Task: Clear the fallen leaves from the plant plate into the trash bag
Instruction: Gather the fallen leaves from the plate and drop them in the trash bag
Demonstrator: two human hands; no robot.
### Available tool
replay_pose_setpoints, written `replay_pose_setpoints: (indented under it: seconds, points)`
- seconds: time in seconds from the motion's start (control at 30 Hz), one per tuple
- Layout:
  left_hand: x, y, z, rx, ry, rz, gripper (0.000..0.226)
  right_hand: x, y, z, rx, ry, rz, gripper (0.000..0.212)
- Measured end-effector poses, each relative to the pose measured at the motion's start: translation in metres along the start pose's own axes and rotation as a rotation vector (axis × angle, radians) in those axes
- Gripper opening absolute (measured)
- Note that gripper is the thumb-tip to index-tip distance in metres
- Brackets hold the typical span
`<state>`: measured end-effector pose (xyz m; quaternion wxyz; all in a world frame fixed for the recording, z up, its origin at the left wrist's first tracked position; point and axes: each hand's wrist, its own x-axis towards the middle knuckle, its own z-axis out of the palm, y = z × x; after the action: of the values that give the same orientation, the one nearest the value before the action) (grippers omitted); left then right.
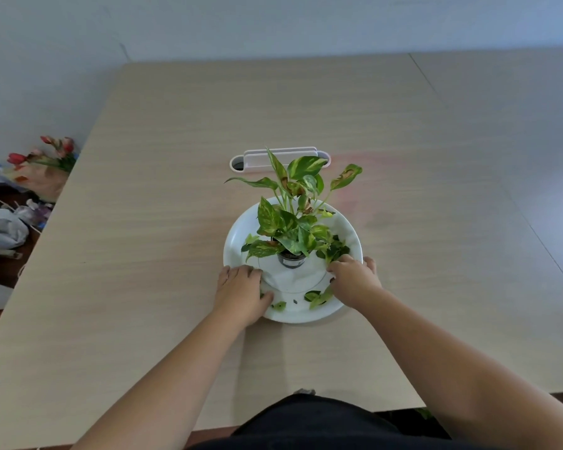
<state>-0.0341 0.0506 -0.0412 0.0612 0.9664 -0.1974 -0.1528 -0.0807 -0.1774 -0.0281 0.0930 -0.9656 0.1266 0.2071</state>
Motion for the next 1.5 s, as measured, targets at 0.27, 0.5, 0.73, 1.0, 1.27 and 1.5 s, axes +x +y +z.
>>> replay_pose_setpoints:
  seconds: [0.27, 0.5, 0.73, 1.0, 1.27, 1.5]
  points:
    - [-0.009, 0.021, 0.008, -0.149, -0.001, 0.019, 0.037, -0.009, -0.011, 0.006, 0.055, -0.066, -0.091, 0.047]
    - [0.002, 0.025, -0.002, -0.087, -0.138, 0.011, 0.036, -0.007, -0.023, 0.009, -0.009, -0.153, -0.156, 0.046]
    - [0.004, 0.028, 0.004, -0.212, -0.134, -0.026, 0.030, -0.014, -0.036, 0.019, 0.071, -0.203, -0.209, 0.053]
    - [0.009, 0.030, 0.004, -0.184, -0.134, -0.013, 0.019, -0.011, -0.033, 0.017, 0.029, -0.251, -0.275, 0.057]
    - [0.010, 0.028, 0.007, -0.201, -0.113, -0.018, 0.012, -0.011, -0.029, 0.013, 0.069, -0.244, -0.265, 0.048]
    - [0.009, 0.032, 0.006, -0.138, -0.117, -0.012, 0.014, -0.013, -0.037, 0.015, 0.027, -0.292, -0.297, 0.048]
